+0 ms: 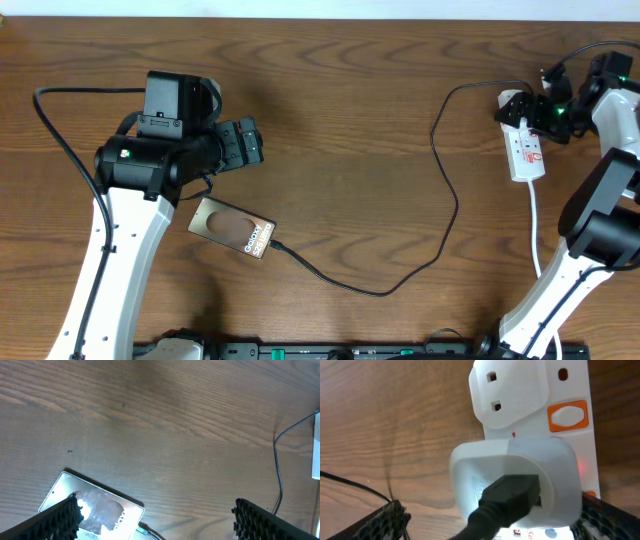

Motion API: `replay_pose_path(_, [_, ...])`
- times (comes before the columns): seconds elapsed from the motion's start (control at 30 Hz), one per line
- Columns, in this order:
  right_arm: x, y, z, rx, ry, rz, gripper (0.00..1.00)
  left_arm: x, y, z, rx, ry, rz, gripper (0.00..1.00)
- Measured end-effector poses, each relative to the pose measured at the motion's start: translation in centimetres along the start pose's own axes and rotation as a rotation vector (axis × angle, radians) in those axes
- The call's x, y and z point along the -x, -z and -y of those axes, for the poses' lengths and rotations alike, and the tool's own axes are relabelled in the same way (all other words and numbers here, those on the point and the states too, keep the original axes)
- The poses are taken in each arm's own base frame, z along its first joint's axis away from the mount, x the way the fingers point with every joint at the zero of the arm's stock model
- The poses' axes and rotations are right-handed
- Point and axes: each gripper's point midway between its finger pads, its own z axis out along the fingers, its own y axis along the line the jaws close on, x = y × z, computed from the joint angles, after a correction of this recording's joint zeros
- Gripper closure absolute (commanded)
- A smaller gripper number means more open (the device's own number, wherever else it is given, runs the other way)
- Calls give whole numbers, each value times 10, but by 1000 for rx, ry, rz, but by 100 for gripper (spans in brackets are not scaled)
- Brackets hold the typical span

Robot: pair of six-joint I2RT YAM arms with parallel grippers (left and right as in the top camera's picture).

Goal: Plug charger to phone and switch on socket

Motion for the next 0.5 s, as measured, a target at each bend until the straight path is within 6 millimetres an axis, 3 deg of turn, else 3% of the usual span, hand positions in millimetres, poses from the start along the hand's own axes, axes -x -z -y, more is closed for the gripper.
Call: replay_pose_path(0.5, [-3,1,6,-47,-55,-14,1,0,0,0,0,0,0,5])
